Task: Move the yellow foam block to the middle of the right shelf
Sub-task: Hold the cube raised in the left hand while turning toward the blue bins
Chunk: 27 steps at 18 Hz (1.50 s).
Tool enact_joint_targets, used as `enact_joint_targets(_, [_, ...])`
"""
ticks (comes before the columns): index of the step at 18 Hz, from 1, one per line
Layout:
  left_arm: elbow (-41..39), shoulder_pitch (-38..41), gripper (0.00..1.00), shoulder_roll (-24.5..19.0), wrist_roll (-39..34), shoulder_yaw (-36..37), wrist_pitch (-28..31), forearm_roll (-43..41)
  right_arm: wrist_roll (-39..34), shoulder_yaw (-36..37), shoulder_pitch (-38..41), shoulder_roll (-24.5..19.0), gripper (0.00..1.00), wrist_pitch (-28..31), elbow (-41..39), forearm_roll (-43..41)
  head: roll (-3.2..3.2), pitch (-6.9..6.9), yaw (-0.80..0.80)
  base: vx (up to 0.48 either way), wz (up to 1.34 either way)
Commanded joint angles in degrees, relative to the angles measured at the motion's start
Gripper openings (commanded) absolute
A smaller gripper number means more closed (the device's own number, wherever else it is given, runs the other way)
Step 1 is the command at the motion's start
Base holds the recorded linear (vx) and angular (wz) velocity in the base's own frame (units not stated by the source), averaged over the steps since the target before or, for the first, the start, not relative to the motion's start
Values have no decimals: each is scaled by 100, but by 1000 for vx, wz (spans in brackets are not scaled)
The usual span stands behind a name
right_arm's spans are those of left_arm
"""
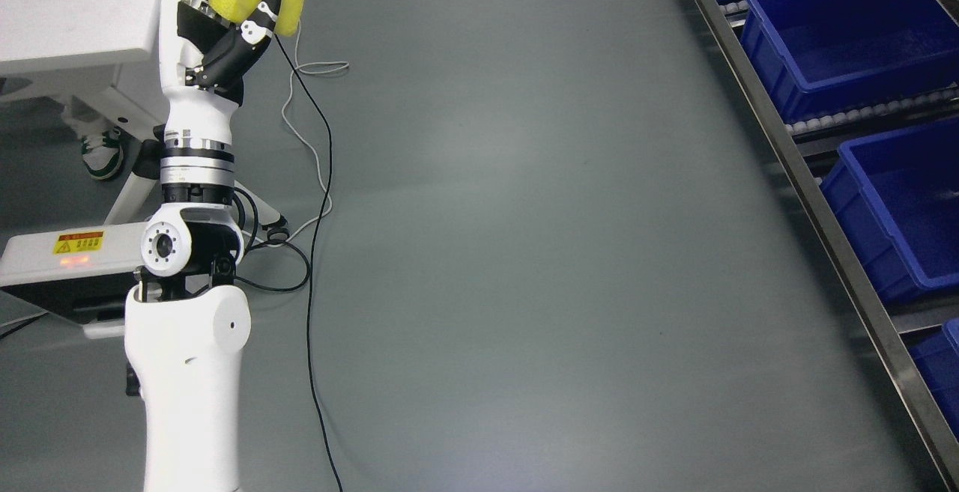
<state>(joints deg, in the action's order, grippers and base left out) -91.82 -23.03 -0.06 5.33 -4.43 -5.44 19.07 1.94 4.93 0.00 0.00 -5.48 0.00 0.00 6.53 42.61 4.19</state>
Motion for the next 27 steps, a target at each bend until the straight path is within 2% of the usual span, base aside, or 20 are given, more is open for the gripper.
enact_joint_targets(1, [-239,140,53,-94,4,-84,0,0,-1,-1,9,100,100,3,-100,18,0,0,0,270,-42])
enact_joint_targets(14, [-547,272,53,-94,12,-58,43,0,-1,-1,9,100,100,3,-100,18,0,0,0,420,-308])
enact_joint_targets(20, [-670,343,53,-94,399,-58,-9,0,-1,-1,9,100,100,3,-100,18,0,0,0,542,-296])
enact_joint_targets(27, [-670,-394,53,-94,671,547,-9,9,-1,-1,9,100,100,3,-100,18,0,0,0,560,-256])
